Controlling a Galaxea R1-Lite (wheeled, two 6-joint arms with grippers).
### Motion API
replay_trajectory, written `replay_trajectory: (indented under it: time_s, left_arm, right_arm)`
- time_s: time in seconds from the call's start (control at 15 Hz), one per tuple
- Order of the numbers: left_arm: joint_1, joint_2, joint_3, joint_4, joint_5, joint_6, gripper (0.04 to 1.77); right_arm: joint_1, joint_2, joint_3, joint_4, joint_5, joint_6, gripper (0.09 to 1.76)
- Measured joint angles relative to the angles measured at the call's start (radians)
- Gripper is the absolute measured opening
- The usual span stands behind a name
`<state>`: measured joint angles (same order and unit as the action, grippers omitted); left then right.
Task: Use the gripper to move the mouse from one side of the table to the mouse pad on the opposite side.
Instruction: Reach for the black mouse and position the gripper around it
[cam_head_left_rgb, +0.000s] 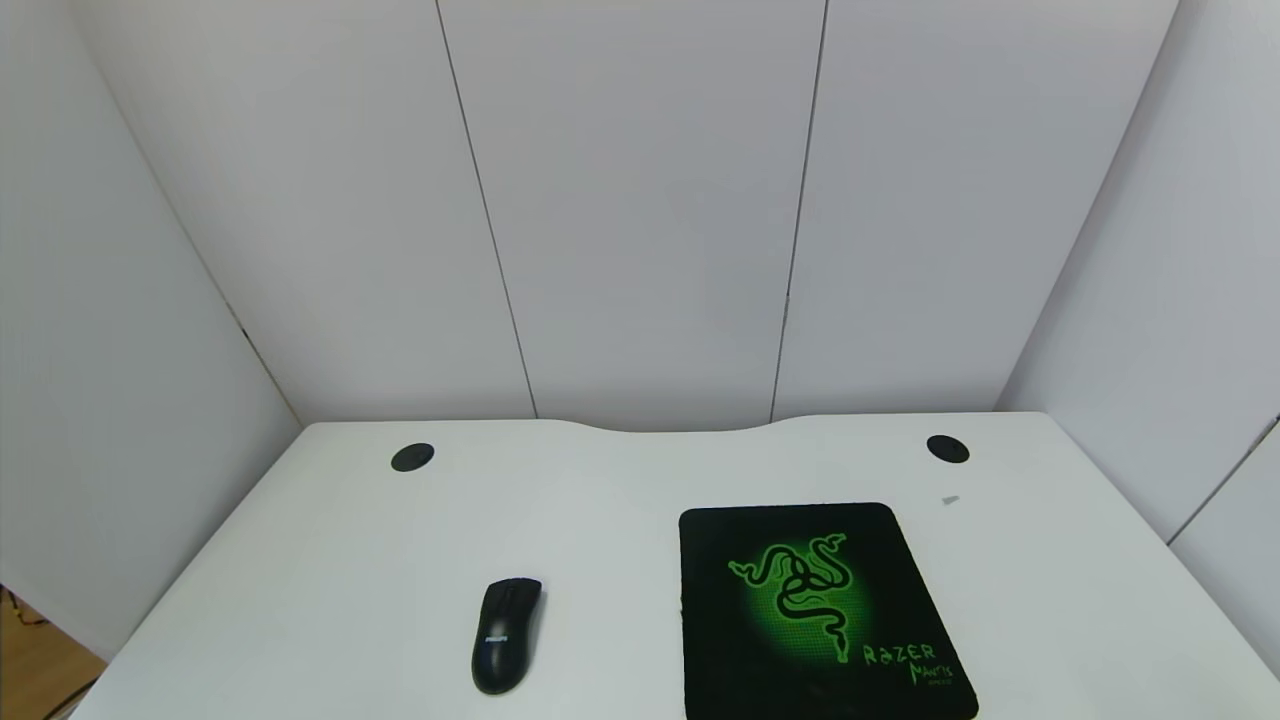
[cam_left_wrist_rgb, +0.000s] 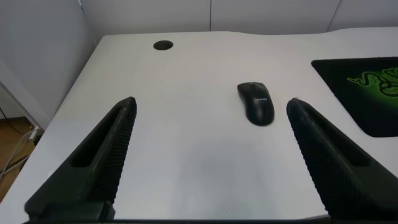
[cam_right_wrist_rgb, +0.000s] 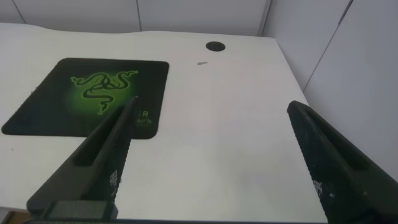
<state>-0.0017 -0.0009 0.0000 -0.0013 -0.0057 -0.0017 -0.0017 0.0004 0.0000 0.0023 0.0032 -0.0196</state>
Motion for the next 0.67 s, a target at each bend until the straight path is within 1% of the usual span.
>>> replay_trajectory:
  time_s: [0.67]
  left_arm:
    - [0.000,0.000,0.000,-0.001,0.001,-0.005,1.72]
  right_arm:
    - [0.000,0.000,0.000,0.000,0.000,0.000,1.71]
